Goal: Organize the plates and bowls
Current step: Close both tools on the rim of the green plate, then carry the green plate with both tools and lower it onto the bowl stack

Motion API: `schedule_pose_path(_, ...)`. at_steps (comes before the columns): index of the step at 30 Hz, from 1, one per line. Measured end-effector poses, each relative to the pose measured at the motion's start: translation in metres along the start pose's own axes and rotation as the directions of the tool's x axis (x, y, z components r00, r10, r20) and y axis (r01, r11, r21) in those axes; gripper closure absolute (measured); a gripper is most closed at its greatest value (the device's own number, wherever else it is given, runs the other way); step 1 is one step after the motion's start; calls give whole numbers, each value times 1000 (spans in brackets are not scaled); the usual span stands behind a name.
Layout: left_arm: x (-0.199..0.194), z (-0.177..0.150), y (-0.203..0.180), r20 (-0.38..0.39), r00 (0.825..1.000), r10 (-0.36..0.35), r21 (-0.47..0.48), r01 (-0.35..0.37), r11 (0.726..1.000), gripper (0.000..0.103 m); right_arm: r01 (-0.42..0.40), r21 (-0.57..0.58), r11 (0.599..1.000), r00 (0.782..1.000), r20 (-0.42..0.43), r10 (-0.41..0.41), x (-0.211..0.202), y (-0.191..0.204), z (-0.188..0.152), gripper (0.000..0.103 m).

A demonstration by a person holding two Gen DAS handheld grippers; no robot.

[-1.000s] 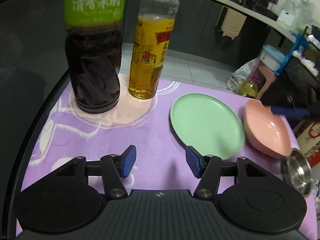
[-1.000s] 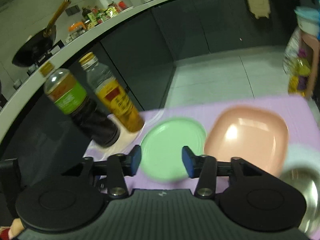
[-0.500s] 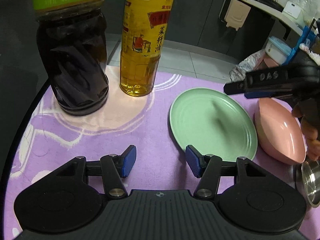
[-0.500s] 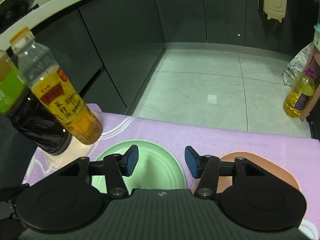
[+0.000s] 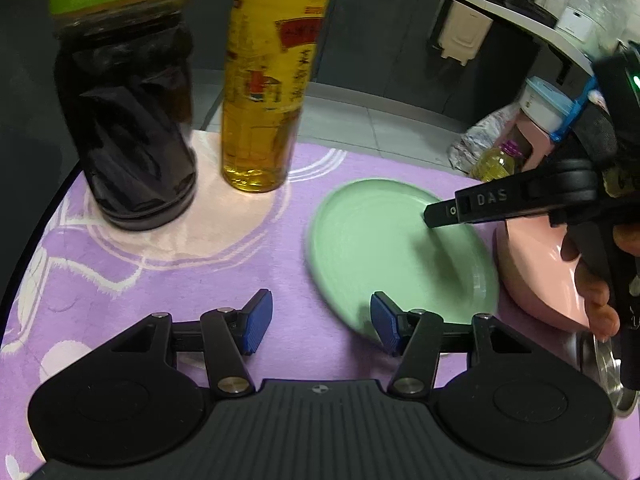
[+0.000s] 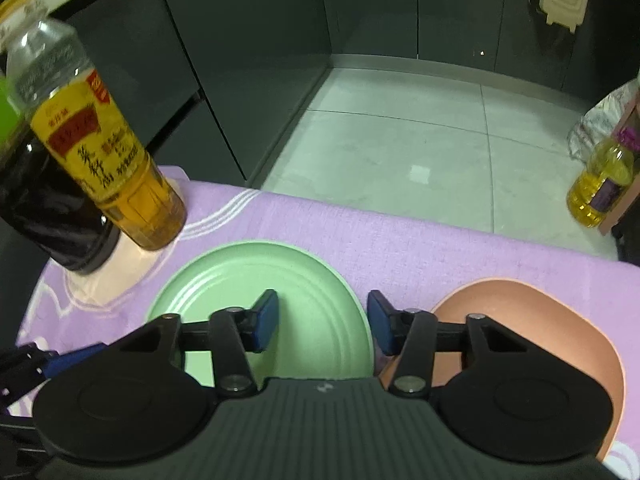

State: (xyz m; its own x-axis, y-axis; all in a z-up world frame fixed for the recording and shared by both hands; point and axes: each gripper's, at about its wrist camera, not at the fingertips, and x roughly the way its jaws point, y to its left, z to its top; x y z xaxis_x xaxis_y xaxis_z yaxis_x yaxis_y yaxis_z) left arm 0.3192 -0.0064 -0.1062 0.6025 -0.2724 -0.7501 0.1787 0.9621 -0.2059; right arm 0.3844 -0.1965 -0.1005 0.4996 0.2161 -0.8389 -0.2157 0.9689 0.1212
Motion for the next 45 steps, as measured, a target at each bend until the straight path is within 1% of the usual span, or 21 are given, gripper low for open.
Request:
schedule_pose_path(1, -1, -1, -2, -4, 1000, -22, 16, 22, 1000, 67, -5, 3, 1000, 1000, 1, 5, -2, 1, -1, 80)
schedule_pose_path(2, -2, -3, -4, -4, 1000, -3, 28, 3, 1000, 71, -26, 12, 1000, 1000, -5, 26, -4, 2, -2, 83)
schedule_pose_path(3, -5, -5, -5, 4, 1000, 16, 48, -16, 999, 73, -18, 9, 1000, 1000, 2, 18, -6, 5, -3, 86)
schedule_pose_path(4, -6, -6, -5, 6, 1000, 22, 57, -22, 998, 75, -4, -7, 1000, 1000, 10, 4, -8, 9, -5, 87)
schedule_pose_path(5, -9, -8, -3, 3, 1000, 21, 57, -21, 998, 75, 8, -17, 1000, 1000, 18, -8, -11, 12, -8, 87)
schedule_pose_path(7, -17, -10, 4, -5, 1000, 20, 42, -20, 999, 75, 2, -25, 1000, 1000, 19, -2, -18, 18, -13, 87)
schedule_pose_path(12, -50, -16, 26, 33, 998, 46, 14, -46, 999, 75, -93, -14, 996, 995, 30, 93, -47, 33, -31, 87)
schedule_pose_path(16, -82, -23, 43, 56, 996, 62, -17, -61, 998, 75, -133, -46, 990, 991, 18, 134, -67, 59, -52, 87)
schedule_pose_path(21, -115, -39, 54, 93, 990, 104, 1, -104, 995, 75, -183, -57, 981, 983, -15, 183, -78, 87, -76, 87)
schedule_pose_path(24, -129, -48, 59, 98, 989, 115, 11, -117, 993, 75, -194, -69, 978, 981, -26, 193, -83, 101, -89, 87)
schedule_pose_path(29, -140, -61, 67, 89, 990, 110, 8, -111, 994, 75, -208, -61, 976, 978, -35, 206, -90, 114, -102, 87)
schedule_pose_path(31, -142, -66, 71, 87, 992, 96, -4, -96, 995, 75, -205, -63, 977, 978, -42, 202, -94, 119, -107, 87)
schedule_pose_path(35, -144, -73, 75, 87, 992, 94, -8, -94, 996, 75, -194, -67, 979, 980, -57, 190, -96, 125, -115, 87)
schedule_pose_path(45, -139, -84, 89, 63, 993, 99, -27, -98, 995, 75, -185, -85, 979, 981, -81, 178, -90, 139, -121, 87)
